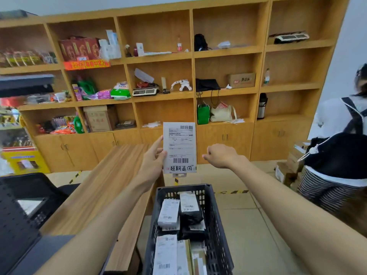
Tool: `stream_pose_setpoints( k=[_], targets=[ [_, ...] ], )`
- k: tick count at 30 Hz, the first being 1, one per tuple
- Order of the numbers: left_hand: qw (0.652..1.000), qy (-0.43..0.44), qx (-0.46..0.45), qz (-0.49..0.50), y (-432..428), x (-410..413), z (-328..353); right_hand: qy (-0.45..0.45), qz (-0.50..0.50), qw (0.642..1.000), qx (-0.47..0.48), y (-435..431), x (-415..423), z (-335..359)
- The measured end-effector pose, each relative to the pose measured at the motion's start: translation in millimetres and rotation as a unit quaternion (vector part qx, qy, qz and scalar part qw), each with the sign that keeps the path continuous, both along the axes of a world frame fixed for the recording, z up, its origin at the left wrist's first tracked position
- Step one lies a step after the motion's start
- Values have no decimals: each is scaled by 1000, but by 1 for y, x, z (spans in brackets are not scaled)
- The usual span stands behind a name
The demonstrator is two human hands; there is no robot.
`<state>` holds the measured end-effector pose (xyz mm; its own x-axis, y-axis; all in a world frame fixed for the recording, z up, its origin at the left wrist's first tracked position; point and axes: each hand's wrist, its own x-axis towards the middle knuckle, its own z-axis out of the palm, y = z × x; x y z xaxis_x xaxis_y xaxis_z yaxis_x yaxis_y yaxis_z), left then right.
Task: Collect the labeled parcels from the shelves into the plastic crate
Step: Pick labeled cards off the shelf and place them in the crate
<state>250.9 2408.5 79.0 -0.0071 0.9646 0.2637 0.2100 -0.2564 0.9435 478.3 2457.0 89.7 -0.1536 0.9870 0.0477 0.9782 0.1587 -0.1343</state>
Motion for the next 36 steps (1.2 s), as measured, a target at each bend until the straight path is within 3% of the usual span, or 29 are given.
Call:
stream_pose_setpoints(
  k=[7, 11, 20, 26, 30, 36],
  targets=[
    [998, -6, -57, 13, 86, 15, -50, -6, 7, 999, -45, 93, 13, -45],
    [994, -13, -109, 10, 118, 12, -90, 85, 11, 992, -94, 129, 8, -82],
    [974, -40, -218, 33, 153, -6, -194, 329, -26, 920, -213, 151, -46, -184],
    [958, 32, -281, 52, 177, -38, -267, 429, -77, 853, -286, 162, -84, -257],
    [945, 92, -309, 62, 191, -55, -312, 457, -117, 821, -322, 169, -106, -304],
    [918, 103, -374, 79, 209, -67, -370, 442, -156, 822, -323, 181, -129, -373]
  ],
)
